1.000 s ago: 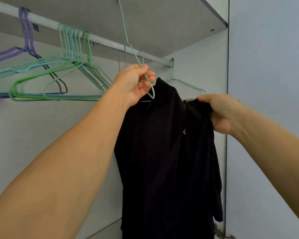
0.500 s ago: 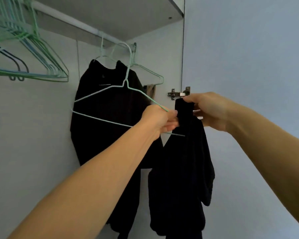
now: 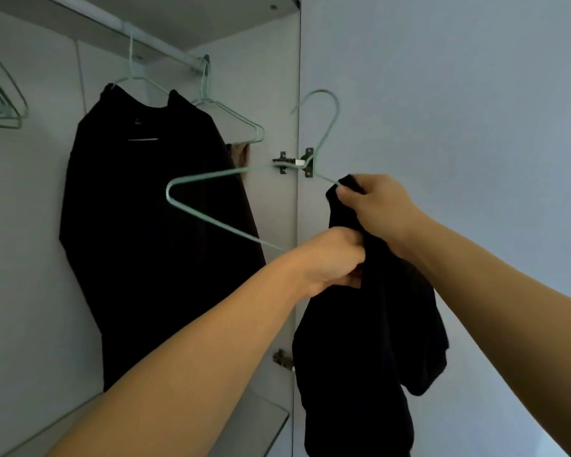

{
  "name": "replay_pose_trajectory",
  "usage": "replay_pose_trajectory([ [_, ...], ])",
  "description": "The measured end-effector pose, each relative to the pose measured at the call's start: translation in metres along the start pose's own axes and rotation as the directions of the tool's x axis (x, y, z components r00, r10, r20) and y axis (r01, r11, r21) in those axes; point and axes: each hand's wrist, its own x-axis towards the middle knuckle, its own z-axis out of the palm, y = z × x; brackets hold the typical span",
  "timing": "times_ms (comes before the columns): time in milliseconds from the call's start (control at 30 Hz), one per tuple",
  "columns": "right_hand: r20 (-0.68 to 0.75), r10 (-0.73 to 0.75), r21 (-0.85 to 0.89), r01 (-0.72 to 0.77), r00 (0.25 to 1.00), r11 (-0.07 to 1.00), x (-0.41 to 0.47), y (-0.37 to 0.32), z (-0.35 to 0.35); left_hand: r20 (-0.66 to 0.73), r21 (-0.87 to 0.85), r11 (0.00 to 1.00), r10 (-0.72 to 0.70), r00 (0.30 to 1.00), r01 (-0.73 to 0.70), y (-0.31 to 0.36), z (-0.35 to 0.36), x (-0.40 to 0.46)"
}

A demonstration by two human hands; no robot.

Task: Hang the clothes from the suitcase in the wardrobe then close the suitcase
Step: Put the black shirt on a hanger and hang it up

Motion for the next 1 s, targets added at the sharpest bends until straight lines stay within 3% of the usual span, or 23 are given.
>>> replay_pose_trajectory([
  [100,-0.141,0.036,0.083,-0.024,0.989,0.996,0.008,0.013,-0.017,0.16,-0.058,0.998,-0.018,0.987,0.027,-0.013,-0.003,-0.002],
  [133,-0.182,0.053,0.116,-0.032,0.982,0.993,0.012,0.016,-0.024,0.239,-0.006,0.999,-0.043,0.97,0.045,-0.019,-0.004,-0.003],
  [200,-0.245,0.078,0.181,-0.034,0.966,0.983,0.016,0.019,-0.039,0.38,0.254,0.966,-0.137,0.915,0.039,-0.032,-0.003,-0.004],
  [233,-0.261,0.085,0.216,-0.028,0.962,0.976,0.017,0.019,-0.046,0.412,0.43,0.903,-0.203,0.888,0.007,-0.038,-0.001,-0.005],
  [333,-0.277,0.086,0.272,-0.007,0.957,0.962,0.017,0.019,-0.067,0.373,0.842,0.522,-0.383,0.845,-0.135,-0.056,0.003,-0.002],
  [433,-0.26,0.048,0.259,0.022,0.964,0.966,0.013,0.022,-0.084,0.166,0.985,0.106,-0.415,0.895,-0.133,-0.058,-0.003,0.001],
  [500,-0.208,0.006,0.14,0.024,0.978,0.99,0.007,0.028,-0.093,0.062,0.996,-0.041,-0.357,0.932,-0.082,-0.049,-0.016,0.002],
  [633,-0.035,-0.052,-0.312,0.039,0.998,0.949,-0.009,0.05,-0.109,-0.1,0.967,-0.252,-0.202,0.974,0.047,-0.024,-0.054,0.002],
  [700,-0.021,-0.055,-0.386,0.042,0.998,0.921,-0.014,0.062,-0.116,-0.132,0.925,-0.376,-0.159,0.978,0.064,-0.019,-0.071,0.001],
  [767,-0.029,-0.077,-0.434,0.057,0.997,0.899,-0.018,0.071,-0.122,-0.132,0.916,-0.39,-0.075,0.988,0.093,-0.017,-0.082,-0.001],
  [900,-0.062,-0.13,-0.547,0.075,0.99,0.834,-0.023,0.085,-0.133,-0.166,0.953,-0.256,-0.004,0.986,0.159,-0.002,-0.091,-0.009],
  [1000,-0.161,-0.149,-0.626,0.016,0.976,0.78,-0.023,0.087,-0.134,-0.164,0.941,-0.304,-0.027,0.986,0.148,0.009,-0.083,-0.015],
])
